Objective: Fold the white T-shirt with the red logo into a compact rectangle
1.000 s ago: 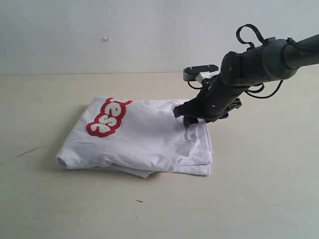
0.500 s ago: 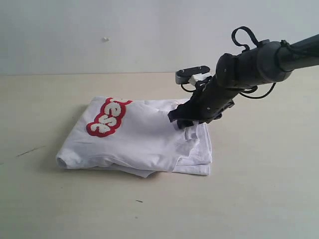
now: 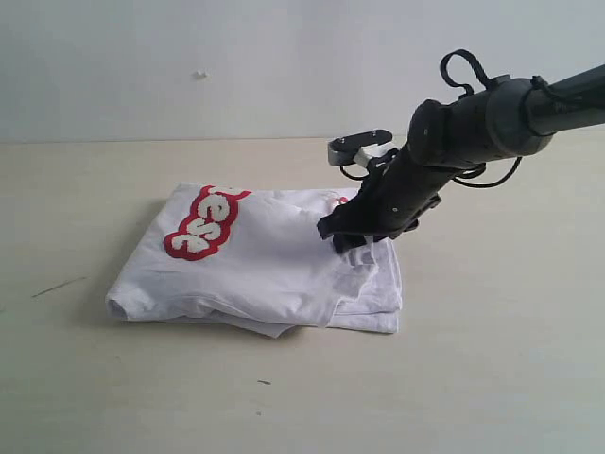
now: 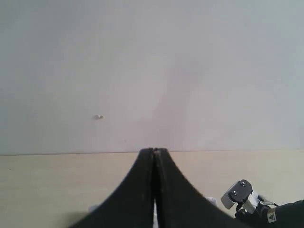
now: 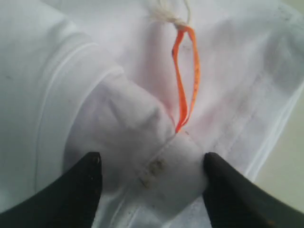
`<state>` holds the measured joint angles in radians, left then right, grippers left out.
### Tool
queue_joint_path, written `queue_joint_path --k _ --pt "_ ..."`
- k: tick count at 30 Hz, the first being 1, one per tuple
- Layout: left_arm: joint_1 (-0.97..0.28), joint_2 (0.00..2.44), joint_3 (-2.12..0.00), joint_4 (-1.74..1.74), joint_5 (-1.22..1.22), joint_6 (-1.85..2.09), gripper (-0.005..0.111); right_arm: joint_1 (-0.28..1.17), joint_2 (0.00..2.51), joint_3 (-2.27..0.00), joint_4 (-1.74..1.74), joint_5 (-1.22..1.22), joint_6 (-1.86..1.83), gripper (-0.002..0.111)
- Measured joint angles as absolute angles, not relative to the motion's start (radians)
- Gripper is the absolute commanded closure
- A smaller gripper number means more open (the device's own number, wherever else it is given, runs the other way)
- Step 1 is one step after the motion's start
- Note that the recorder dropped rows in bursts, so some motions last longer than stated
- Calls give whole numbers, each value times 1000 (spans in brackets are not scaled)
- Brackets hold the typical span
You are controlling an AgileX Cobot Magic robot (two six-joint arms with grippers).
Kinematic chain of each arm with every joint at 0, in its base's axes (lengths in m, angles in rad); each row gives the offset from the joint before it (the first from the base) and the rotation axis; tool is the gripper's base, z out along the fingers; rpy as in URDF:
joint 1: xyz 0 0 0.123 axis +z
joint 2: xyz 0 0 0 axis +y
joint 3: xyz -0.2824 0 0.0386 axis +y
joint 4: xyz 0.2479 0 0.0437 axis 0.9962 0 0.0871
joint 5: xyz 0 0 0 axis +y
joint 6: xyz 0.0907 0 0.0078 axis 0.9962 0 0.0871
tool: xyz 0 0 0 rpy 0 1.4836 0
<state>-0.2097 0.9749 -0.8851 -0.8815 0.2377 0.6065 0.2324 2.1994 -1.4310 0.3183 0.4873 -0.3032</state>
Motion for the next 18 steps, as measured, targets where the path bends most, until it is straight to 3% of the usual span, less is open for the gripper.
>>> queue_joint_path --k 3,9,18 --pt "-210 975 -885 -884 238 607 107 232 2199 -1431 349 503 -321 66" --pt "-210 975 -885 -891 238 607 107 232 2199 -1431 360 542 -339 108" --pt "-210 975 -885 -894 238 607 107 232 2153 -1518 308 611 -404 108"
